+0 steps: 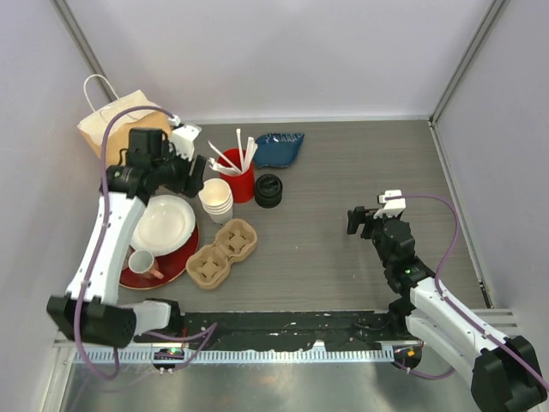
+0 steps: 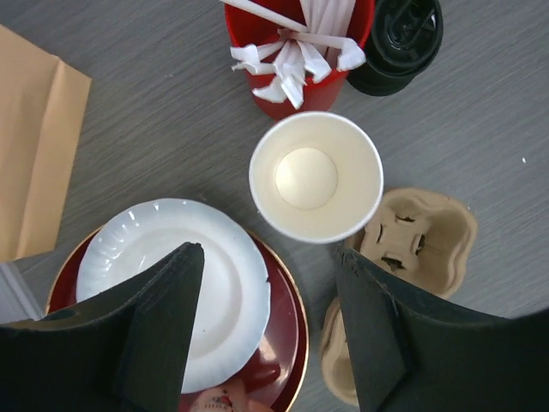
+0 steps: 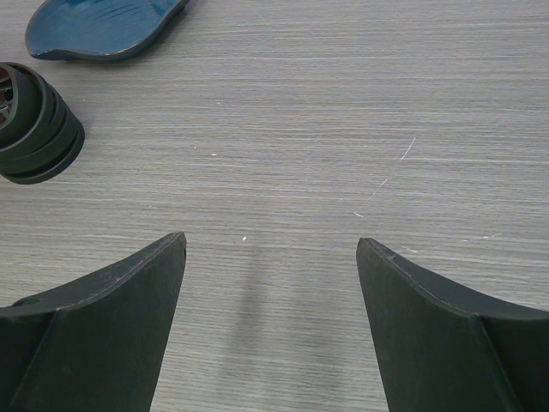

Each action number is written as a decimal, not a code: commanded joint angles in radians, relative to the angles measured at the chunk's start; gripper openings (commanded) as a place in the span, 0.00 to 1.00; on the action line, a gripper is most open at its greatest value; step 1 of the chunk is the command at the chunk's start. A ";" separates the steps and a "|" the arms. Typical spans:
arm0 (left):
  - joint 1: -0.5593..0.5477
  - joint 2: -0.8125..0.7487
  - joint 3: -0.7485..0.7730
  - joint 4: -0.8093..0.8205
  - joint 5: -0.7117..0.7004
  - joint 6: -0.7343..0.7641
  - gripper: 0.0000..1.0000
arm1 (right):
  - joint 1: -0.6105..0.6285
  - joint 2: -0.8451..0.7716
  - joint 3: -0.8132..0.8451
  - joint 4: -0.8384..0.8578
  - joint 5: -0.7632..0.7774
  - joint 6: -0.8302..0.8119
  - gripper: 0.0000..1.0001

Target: Pack the takeout coffee

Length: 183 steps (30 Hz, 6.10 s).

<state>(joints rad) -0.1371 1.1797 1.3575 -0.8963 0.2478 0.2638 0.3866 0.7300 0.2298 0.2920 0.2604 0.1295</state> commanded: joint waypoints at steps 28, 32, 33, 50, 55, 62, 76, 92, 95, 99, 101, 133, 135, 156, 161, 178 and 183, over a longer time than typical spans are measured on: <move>-0.088 0.325 0.104 0.065 -0.220 -0.124 0.26 | 0.000 -0.017 0.000 0.052 0.016 0.002 0.86; -0.098 0.296 0.115 0.053 -0.190 -0.104 0.27 | -0.002 -0.004 0.002 0.052 0.013 0.001 0.86; -0.098 0.281 0.117 0.053 -0.189 -0.101 0.27 | -0.002 -0.001 0.003 0.052 0.013 0.002 0.86; -0.099 0.373 0.088 0.068 -0.279 -0.064 0.30 | 0.000 -0.024 -0.004 0.052 0.016 0.001 0.86; -0.099 0.354 0.092 0.056 -0.263 -0.071 0.02 | -0.002 -0.021 -0.003 0.052 0.017 0.001 0.86; -0.099 0.330 0.091 0.037 -0.263 -0.055 0.00 | 0.000 -0.024 -0.004 0.052 0.016 0.001 0.86; -0.099 0.284 0.187 -0.041 -0.180 -0.069 0.00 | -0.002 -0.034 -0.009 0.050 0.022 0.002 0.86; -0.053 0.285 0.239 -0.047 -0.134 -0.067 0.00 | 0.020 0.065 0.182 0.027 -0.181 0.121 0.81; -0.044 0.276 0.287 -0.041 -0.192 -0.058 0.00 | 0.069 0.109 0.291 -0.046 -0.168 0.088 0.80; -0.021 0.278 0.325 -0.035 -0.220 -0.049 0.00 | 0.162 0.155 0.362 -0.082 -0.124 0.035 0.80; -0.018 0.281 0.351 -0.044 -0.211 -0.047 0.00 | 0.190 0.175 0.381 -0.082 -0.119 0.022 0.81; -0.739 0.529 0.612 -0.170 0.060 -0.051 0.00 | -0.147 0.037 0.527 -0.496 0.086 0.107 0.92; -0.745 0.635 0.650 -0.153 0.093 -0.073 0.00 | -0.176 0.039 0.516 -0.495 0.065 0.108 0.93; -0.743 0.949 0.644 0.005 0.179 -0.020 0.04 | -0.261 0.043 0.437 -0.465 -0.072 0.048 0.93; -0.734 0.960 0.667 -0.024 0.182 -0.009 0.16 | -0.261 0.028 0.439 -0.467 -0.093 0.047 0.93; -0.549 0.435 0.594 -0.193 -0.097 -0.060 0.79 | -0.259 0.051 0.464 -0.527 -0.204 0.038 0.92; -0.290 0.284 0.413 -0.156 -0.125 -0.052 0.80 | -0.261 0.063 0.454 -0.518 -0.216 0.038 0.92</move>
<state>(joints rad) -0.5755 1.5192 1.8889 -1.0279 0.1879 0.2165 0.1307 0.7860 0.6674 -0.2489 0.0681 0.1814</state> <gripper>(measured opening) 0.799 0.921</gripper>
